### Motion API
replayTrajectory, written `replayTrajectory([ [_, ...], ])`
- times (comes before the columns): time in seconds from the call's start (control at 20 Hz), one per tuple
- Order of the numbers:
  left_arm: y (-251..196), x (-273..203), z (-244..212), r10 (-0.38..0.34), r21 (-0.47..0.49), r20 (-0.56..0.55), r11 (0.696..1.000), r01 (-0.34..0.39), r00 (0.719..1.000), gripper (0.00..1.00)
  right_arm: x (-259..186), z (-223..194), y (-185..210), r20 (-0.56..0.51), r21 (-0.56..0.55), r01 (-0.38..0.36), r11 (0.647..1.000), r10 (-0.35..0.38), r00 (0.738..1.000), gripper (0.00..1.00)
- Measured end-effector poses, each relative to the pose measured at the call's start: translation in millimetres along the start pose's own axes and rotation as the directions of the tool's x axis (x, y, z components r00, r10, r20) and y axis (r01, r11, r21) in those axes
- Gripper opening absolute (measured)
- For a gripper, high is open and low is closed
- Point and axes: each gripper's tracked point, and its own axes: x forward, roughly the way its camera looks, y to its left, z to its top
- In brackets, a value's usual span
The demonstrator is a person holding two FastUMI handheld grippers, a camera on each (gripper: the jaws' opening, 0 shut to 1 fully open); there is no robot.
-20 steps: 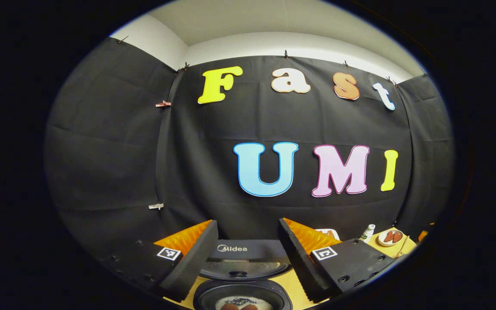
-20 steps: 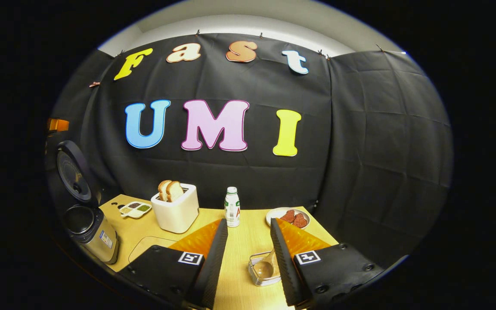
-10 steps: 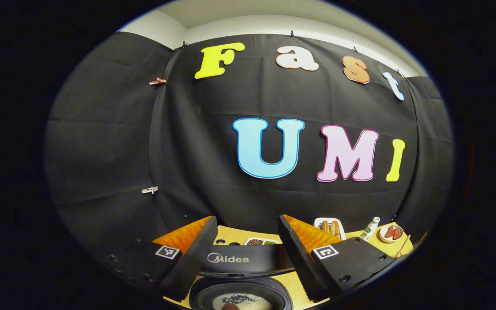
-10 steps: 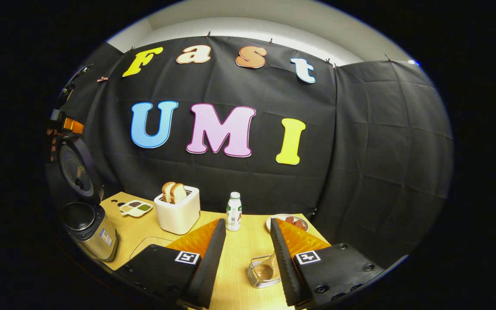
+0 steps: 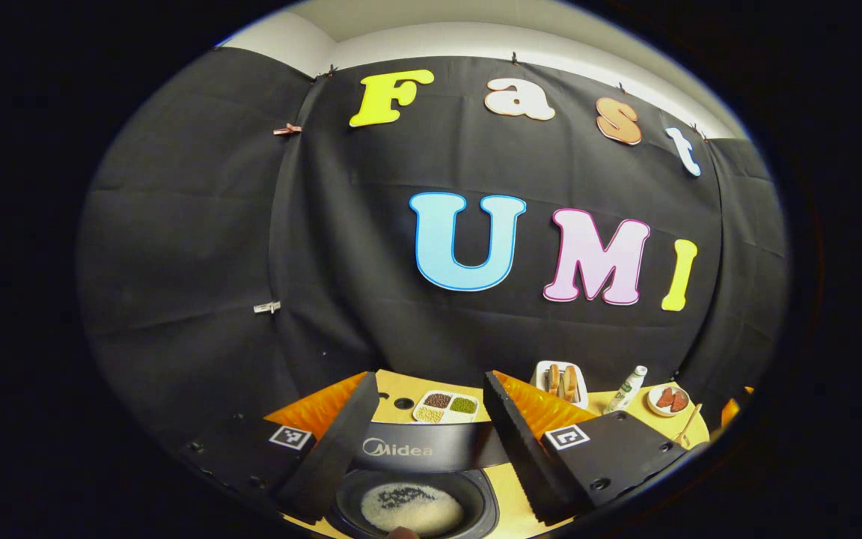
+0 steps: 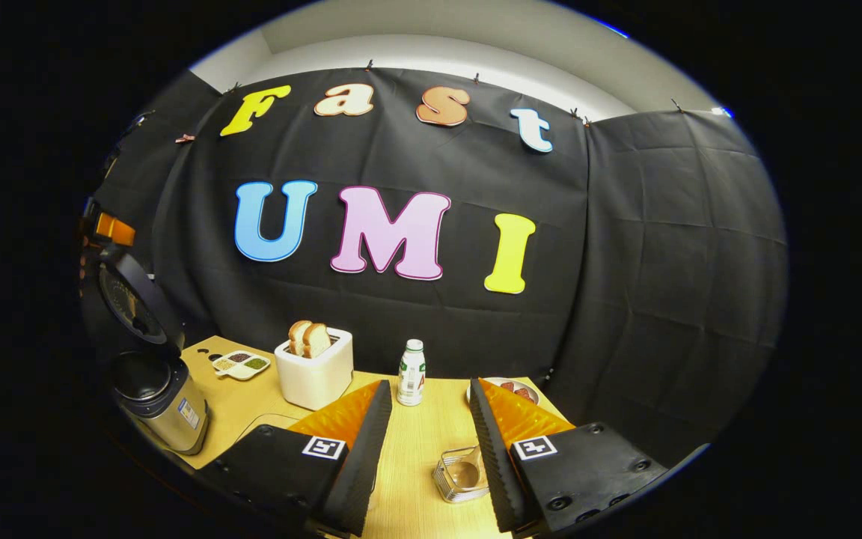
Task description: Close the left gripper, press the button to open the rice cooker; take a wooden spoon from the chopstick holder with the right hand, scoop a spoonful of rice and pour it into the rice cooker, then put the wooden spoon back into the chopstick holder.
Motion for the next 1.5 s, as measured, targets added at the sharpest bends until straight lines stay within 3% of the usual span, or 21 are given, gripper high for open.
replayTrajectory([
  [0.15,6,-31,-36,0.036,-0.052,-0.013,0.998,-0.036,0.999,0.92,-8,-5,0,-0.005,-0.007,-0.01,1.0,0.01,1.0,0.66],
  [0.3,16,-53,-80,0.084,-0.045,-0.057,0.995,-0.087,0.995,0.92,-13,-12,-1,-0.021,0.007,-0.013,1.0,0.013,1.0,0.66],
  [0.6,15,-80,-132,0.104,-0.007,-0.042,0.995,-0.104,0.994,0.92,-24,-18,-2,-0.03,0.006,-0.021,1.0,0.021,0.999,0.66],
  [1.0,14,-89,-176,0.108,0.065,-0.012,0.992,-0.107,0.994,0.93,-32,-27,7,-0.053,0.009,-0.037,0.999,0.038,0.998,0.66],
  [1.2,16,-88,-205,0.111,0.049,-0.052,0.993,-0.108,0.992,0.93,-36,-26,15,-0.052,0.007,-0.048,0.999,0.048,0.997,0.66],
  [1.5,14,-89,-209,0.111,0.074,-0.002,0.991,-0.111,0.994,0.95,-39,-22,23,-0.045,0.003,-0.061,0.998,0.061,0.997,0.66],
])
